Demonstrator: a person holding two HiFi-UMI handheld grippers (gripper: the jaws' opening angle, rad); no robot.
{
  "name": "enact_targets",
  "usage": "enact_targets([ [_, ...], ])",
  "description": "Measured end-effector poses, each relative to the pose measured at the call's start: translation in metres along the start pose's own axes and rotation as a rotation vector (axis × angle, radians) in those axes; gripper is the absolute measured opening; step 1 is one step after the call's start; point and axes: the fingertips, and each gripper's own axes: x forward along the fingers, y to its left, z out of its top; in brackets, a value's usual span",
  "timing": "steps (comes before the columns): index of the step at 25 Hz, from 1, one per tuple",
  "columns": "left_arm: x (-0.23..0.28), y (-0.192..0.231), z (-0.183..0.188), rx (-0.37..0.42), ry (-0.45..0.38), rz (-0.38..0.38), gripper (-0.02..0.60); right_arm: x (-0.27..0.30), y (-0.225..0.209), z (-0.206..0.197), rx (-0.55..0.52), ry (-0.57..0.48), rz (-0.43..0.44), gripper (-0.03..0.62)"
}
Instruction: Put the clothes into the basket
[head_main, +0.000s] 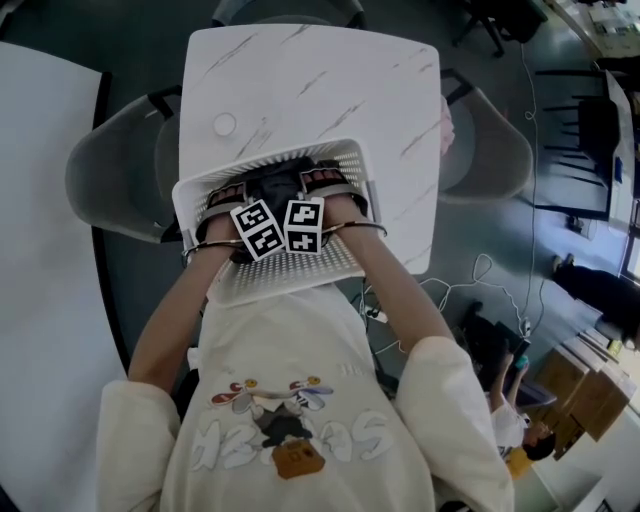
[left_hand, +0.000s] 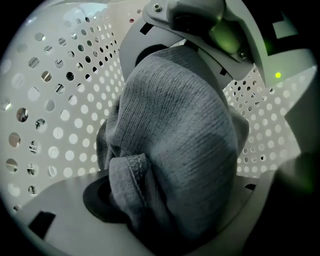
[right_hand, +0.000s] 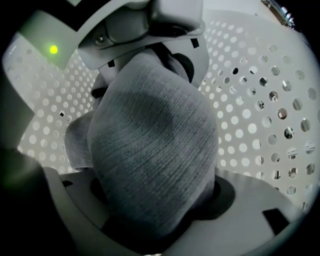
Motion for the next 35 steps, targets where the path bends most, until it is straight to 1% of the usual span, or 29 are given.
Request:
enact_targets([
  [1, -0.001, 0.0, 0.0, 0.001, -0.002, 0.003, 0.33, -0.001, -0.001, 0.0, 0.004, 0.001, -0.001, 0.337],
  [4, -0.008, 0.001, 0.004, 0.017, -0.018, 0.017, 0.373, -0.006, -0.002, -0.002, 0.015, -0.002, -0.003, 0.353],
  [5, -0.011, 0.001, 0.005, 0.027, -0.024, 0.02, 0.377, -0.009, -0.003, -0.001, 0.016, -0.008, -0.007, 0.357],
  [9, -0.023, -0.005, 0.012, 0.066, -0.065, 0.025, 0.387, -0.018, 0.001, 0.005, 0.019, -0.049, -0.016, 0.37],
  [13, -0.028, -0.012, 0.017, 0.072, -0.107, 0.016, 0.387, -0.024, 0.007, 0.012, 0.035, -0.084, -0.013, 0.374],
  [16, -0.031, -0.014, 0.018, 0.079, -0.132, 0.028, 0.387, -0.024, 0.008, 0.015, 0.033, -0.095, -0.015, 0.376],
  [20, -0.036, -0.01, 0.018, 0.097, -0.12, 0.061, 0.387, -0.025, 0.007, 0.019, 0.021, -0.107, -0.029, 0.376],
  [23, -0.041, -0.01, 0.019, 0.097, -0.121, 0.07, 0.387, -0.028, 0.008, 0.021, 0.005, -0.116, -0.049, 0.376],
  [27, -0.049, -0.012, 0.02, 0.105, -0.118, 0.092, 0.387, -0.031, 0.008, 0.026, -0.073, -0.096, -0.089, 0.375],
  [29, -0.053, -0.013, 0.023, 0.108, -0.119, 0.099, 0.387, -0.035, 0.007, 0.028, -0.11, -0.08, -0.096, 0.375],
  [35, -0.06, -0.015, 0.027, 0.109, -0.121, 0.109, 0.387, -0.045, 0.005, 0.026, -0.116, -0.09, -0.101, 0.374],
])
